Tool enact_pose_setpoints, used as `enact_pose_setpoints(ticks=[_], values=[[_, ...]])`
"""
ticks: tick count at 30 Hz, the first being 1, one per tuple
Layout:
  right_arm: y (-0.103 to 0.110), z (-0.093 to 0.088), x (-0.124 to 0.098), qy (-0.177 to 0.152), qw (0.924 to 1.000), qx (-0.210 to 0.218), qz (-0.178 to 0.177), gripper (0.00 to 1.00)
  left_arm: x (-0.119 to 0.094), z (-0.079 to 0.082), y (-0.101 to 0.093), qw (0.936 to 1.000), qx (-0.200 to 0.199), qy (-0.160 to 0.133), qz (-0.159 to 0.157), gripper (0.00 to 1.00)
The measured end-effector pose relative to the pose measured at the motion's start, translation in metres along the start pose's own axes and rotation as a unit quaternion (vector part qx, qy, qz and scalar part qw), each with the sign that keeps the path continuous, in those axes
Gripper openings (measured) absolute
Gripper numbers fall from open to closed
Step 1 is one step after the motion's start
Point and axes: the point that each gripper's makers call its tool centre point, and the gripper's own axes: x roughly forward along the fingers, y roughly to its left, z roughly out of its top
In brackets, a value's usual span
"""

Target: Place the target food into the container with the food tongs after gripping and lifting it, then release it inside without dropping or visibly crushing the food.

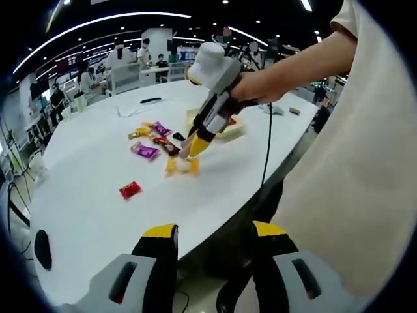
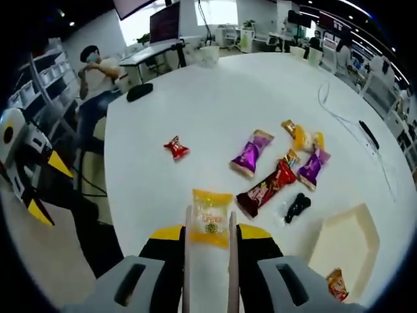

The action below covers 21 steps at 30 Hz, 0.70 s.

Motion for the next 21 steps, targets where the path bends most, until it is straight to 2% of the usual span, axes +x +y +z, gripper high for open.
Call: enact_pose_setpoints(ticks=[8,21], values=[[0.004,-0.004,0.007,0.019,0.9998,-0.003,0.011,0.31,-0.001,-0.001,0.0,1.0,-0.003,0.0,0.001,0.45],[-0.002,-0.012,0.017,0.047,0.9988,-0.004,0.012,0.3,0.0,-0.002,0.002,1.0,-0.009,0.003,0.004,0.44]])
